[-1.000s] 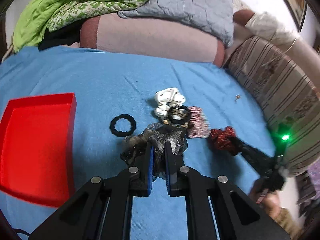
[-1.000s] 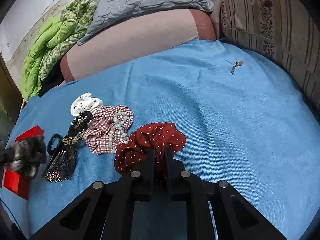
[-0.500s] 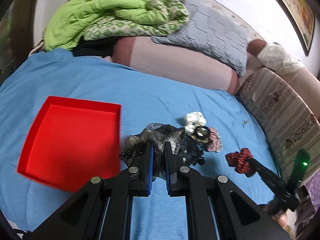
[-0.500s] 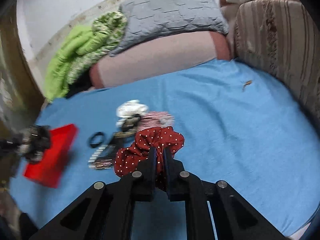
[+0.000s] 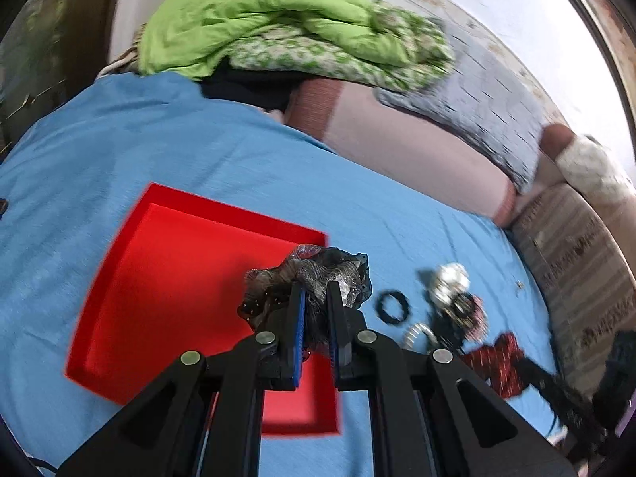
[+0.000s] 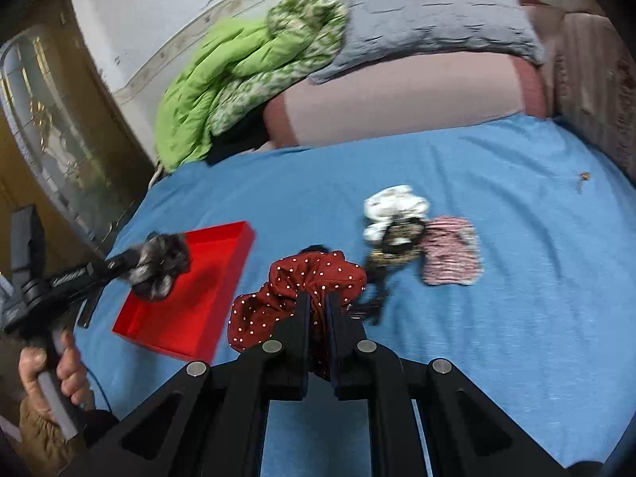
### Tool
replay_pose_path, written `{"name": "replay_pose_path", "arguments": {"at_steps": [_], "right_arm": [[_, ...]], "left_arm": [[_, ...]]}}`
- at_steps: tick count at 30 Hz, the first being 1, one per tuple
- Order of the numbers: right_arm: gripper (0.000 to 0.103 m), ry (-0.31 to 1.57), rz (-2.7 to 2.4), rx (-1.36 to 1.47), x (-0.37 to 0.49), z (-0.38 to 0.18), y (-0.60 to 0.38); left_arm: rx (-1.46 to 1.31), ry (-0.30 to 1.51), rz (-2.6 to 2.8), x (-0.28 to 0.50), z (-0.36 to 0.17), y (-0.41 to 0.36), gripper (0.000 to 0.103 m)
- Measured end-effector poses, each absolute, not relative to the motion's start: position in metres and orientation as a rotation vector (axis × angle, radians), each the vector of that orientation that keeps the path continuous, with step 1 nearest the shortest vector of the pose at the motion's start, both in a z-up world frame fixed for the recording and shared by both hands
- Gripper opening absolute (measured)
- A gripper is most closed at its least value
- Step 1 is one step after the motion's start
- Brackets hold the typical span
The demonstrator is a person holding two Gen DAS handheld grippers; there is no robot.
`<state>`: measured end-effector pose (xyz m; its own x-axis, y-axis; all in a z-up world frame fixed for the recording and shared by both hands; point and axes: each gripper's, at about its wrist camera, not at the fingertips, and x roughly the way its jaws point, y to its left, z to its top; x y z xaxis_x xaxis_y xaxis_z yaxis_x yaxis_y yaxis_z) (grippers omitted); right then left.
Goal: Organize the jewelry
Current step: 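Carry both held scrunchies over the red tray with both tools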
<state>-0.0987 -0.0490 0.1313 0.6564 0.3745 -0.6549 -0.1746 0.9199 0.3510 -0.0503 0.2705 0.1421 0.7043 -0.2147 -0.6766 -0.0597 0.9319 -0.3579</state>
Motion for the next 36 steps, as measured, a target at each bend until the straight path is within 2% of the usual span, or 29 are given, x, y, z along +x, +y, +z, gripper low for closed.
{"name": "replay_pose_path", "arguments": {"at_steps": [12, 18, 27, 29, 33, 34, 36], "right_arm": [[0.009, 0.851, 0.444, 0.135, -0.036, 0.136, 0.074], [0.009, 0.886, 0.465, 0.066, 0.01, 0.12, 0.139], [0.009, 0.97, 0.419, 0.018, 0.058, 0.082, 0.183], [0.01, 0.989, 0.405, 0.007, 0.063, 0.074, 0.186], [0.013, 1.002, 0.384, 0.025, 0.065, 0.069, 0.181], [0.02, 1.004, 0.384, 0.033, 0.066, 0.07, 0.181], [0.034, 0.997, 0.386, 0.047, 0.065, 0.073, 0.178]], "left_arm": [[-0.315, 0.751, 0.086, 0.008, 0.122, 0.333, 0.01], [-0.258, 0.769, 0.098, 0.025, 0.111, 0.344, 0.01], [-0.297, 0.809, 0.137, 0.034, 0.092, 0.365, 0.011], [-0.292, 0.815, 0.141, 0.034, 0.089, 0.365, 0.017], [-0.304, 0.793, 0.137, 0.03, 0.094, 0.365, 0.042], [-0.313, 0.782, 0.136, 0.028, 0.097, 0.367, 0.049], [-0.333, 0.759, 0.137, 0.024, 0.101, 0.37, 0.053]]}}
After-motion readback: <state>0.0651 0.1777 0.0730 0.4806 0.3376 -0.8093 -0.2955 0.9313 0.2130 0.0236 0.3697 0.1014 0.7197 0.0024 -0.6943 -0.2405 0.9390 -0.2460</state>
